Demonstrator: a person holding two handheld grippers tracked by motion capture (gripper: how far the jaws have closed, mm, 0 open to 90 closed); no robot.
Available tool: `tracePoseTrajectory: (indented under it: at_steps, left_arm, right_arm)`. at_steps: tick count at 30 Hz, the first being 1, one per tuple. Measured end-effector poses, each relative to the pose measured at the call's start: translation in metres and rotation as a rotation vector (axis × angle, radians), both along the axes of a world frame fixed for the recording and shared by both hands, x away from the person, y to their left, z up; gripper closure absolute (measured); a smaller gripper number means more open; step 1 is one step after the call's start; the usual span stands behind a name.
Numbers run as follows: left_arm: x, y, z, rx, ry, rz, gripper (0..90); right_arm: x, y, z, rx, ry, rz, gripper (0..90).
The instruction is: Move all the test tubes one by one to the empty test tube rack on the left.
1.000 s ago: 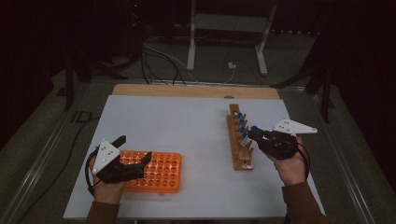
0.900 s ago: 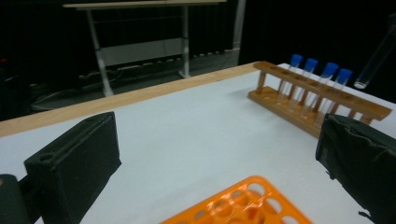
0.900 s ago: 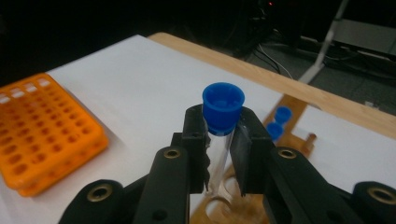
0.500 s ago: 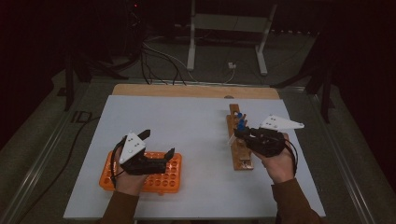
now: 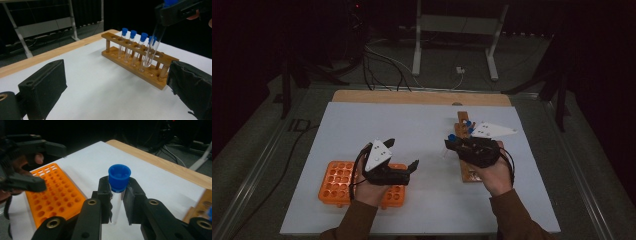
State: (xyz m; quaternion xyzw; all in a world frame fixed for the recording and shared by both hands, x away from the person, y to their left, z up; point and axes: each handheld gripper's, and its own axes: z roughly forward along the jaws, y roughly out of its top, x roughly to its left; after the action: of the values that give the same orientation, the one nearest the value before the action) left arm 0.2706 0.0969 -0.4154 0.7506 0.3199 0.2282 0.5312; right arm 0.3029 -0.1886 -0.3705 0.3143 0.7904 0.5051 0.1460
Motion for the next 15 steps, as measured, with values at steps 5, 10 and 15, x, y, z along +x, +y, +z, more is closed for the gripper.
tracePoseTrajectory:
  at_steps: [5,10,15]
  left_arm:
    - [0.002,-0.014,0.0,0.022,-0.004,-0.025,5.4]
    - [0.002,-0.027,0.0,0.039,-0.018,-0.039,15.5]
    - [0.001,-0.036,-0.001,0.038,-0.031,-0.052,34.0]
  right_arm:
    - [-0.001,0.014,-0.001,-0.001,0.012,0.035,77.2]
    - [-0.002,0.025,-0.003,-0.002,0.023,0.064,77.2]
    - [-0.004,0.032,-0.004,0.002,0.031,0.083,77.2]
